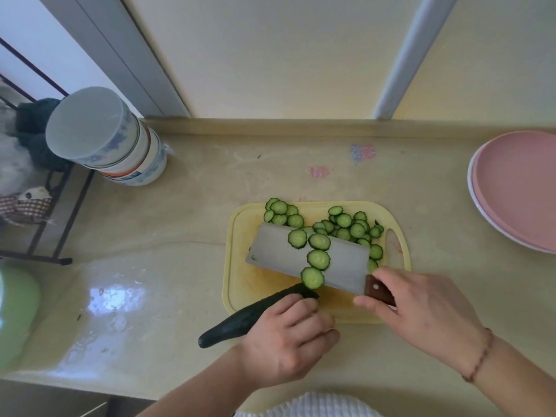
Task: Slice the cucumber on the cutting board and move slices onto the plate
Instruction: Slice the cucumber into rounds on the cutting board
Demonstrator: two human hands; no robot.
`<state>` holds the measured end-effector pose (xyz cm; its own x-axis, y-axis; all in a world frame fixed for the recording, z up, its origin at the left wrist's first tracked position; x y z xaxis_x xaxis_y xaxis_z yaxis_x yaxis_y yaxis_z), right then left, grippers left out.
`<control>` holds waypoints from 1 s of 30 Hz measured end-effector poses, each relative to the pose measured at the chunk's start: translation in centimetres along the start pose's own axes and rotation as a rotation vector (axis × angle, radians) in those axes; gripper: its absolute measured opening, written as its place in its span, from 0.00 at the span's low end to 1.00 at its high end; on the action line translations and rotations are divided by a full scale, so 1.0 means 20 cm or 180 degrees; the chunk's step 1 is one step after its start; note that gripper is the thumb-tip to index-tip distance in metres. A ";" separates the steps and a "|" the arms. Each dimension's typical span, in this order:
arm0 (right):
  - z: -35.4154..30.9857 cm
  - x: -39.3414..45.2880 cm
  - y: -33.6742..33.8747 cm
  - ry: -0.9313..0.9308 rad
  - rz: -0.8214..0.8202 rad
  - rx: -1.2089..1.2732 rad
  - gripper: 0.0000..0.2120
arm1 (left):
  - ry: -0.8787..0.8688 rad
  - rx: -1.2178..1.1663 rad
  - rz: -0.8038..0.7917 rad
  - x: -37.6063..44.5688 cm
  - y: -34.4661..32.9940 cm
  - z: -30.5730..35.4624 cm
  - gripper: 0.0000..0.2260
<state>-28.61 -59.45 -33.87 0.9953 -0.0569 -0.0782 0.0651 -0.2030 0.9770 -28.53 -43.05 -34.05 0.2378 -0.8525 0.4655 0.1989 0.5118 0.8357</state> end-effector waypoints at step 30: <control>0.10 -0.11 0.08 -0.0222 0.0171 -0.0138 0.22 | 0.1139 -0.0332 -0.0657 0.27 -0.07 -0.61 0.15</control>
<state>-30.77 -61.67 -32.59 0.9902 -0.1348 -0.0375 0.0163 -0.1553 0.9877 -16.01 -47.08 -36.30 0.4943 -0.8570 0.1457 0.3678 0.3580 0.8583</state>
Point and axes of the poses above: each hand's wrist, its own x-axis towards the middle knuckle, its own y-axis out of the back of the hand, z = x × y, the point moved 10 cm from there along x, towards the middle knuckle, and after that the axes turned 3 degrees about y, right-handed, at the moved point
